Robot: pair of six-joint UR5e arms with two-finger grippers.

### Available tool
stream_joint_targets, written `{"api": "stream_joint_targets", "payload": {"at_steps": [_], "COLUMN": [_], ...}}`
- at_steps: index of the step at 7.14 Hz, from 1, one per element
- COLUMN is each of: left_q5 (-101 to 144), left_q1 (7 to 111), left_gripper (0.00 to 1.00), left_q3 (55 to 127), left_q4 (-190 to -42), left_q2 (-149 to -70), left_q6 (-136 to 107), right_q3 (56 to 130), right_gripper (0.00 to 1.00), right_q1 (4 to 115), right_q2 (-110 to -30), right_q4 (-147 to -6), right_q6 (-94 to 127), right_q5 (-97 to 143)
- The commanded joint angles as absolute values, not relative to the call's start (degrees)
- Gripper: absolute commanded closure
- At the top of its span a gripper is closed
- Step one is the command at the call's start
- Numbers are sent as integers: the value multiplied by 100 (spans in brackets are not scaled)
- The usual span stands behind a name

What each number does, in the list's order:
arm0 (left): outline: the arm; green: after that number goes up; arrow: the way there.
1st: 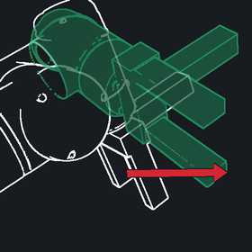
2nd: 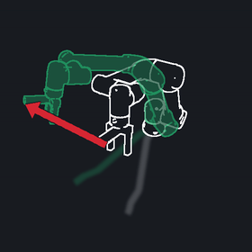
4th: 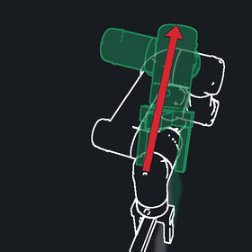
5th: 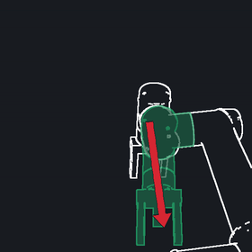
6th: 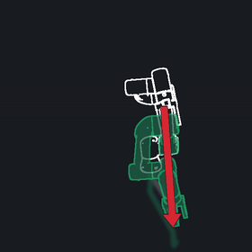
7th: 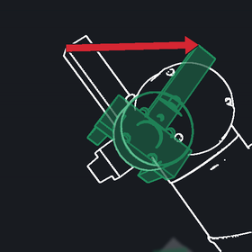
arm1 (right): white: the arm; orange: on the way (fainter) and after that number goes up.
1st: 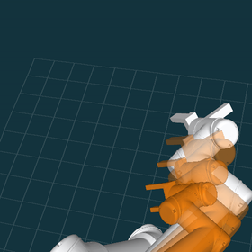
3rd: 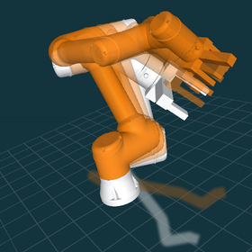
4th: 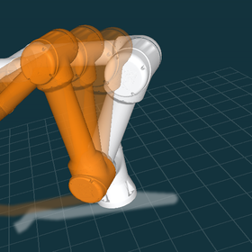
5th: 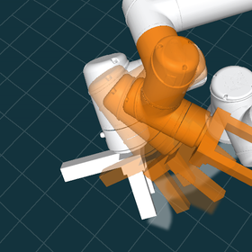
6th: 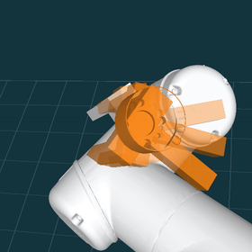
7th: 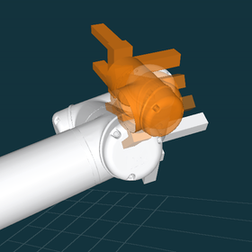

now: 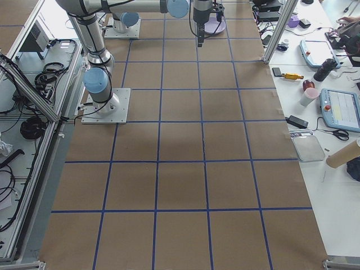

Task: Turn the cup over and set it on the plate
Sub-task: 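Carry the mug over the white plate with the left gripper, rotating it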

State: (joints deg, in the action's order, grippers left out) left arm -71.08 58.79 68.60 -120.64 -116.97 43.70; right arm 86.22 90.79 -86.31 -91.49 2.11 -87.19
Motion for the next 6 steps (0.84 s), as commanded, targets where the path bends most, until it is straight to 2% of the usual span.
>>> {"api": "stream_joint_targets", "payload": {"at_steps": [1,6], "left_q5": [-7668,-9261], "left_q1": [6886,8251], "left_gripper": [100,100], "left_q3": [6653,6741], "left_q4": [-11009,-9310], "left_q2": [-11803,-12225], "left_q6": [3615,3612], "right_q3": [8622,8622], "right_gripper": [0,0], "right_q1": [9079,9079], "right_q2": [-8631,-8631], "right_q4": [-9149,-9149], "right_q6": [211,211], "right_q5": [-8719,-8719]}}
